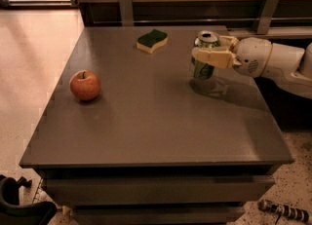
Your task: Move green can near sponge
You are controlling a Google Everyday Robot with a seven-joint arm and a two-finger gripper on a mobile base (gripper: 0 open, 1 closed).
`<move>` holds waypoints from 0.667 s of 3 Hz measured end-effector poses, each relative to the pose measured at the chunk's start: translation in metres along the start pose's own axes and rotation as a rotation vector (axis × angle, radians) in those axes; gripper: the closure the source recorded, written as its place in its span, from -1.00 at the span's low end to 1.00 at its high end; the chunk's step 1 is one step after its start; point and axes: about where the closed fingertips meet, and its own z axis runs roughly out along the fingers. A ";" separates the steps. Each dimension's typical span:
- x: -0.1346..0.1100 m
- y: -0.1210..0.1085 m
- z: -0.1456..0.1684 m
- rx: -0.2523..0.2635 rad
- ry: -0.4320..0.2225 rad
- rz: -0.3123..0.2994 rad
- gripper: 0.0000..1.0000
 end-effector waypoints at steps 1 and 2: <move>-0.006 -0.039 0.016 0.039 -0.011 -0.032 1.00; -0.006 -0.039 0.017 0.038 -0.011 -0.032 1.00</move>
Offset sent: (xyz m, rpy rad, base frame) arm 0.0340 -0.0020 0.0032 -0.0048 -0.0230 -0.0304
